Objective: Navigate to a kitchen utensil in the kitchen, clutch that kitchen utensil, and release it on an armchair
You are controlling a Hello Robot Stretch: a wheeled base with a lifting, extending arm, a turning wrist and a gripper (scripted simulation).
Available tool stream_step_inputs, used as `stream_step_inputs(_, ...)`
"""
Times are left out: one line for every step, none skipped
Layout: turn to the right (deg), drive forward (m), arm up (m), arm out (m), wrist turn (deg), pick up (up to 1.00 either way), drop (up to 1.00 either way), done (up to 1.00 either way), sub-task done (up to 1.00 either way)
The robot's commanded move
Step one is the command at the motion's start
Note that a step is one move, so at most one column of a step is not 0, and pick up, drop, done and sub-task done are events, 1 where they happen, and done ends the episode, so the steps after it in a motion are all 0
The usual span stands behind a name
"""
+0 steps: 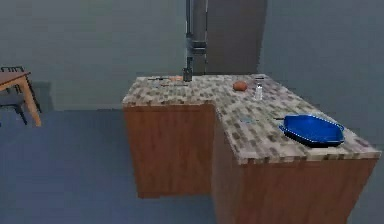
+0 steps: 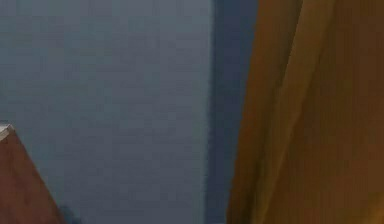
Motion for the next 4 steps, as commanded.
stream_step_inputs(0.0, 0.55, 0.00, 0.00, 0.0, 0.00, 0.00, 0.00, 0.00)
stream_step_inputs(-27.0, 0.00, 0.00, 0.00, 0.0, 0.00, 0.00, 0.00, 0.00)
stream_step_inputs(0.0, 0.00, 0.50, 0.00, 0.0, 0.00, 0.00, 0.00, 0.00)
stream_step_inputs(0.0, 0.00, 0.38, 0.00, 0.0, 0.00, 0.00, 0.00, 0.00)
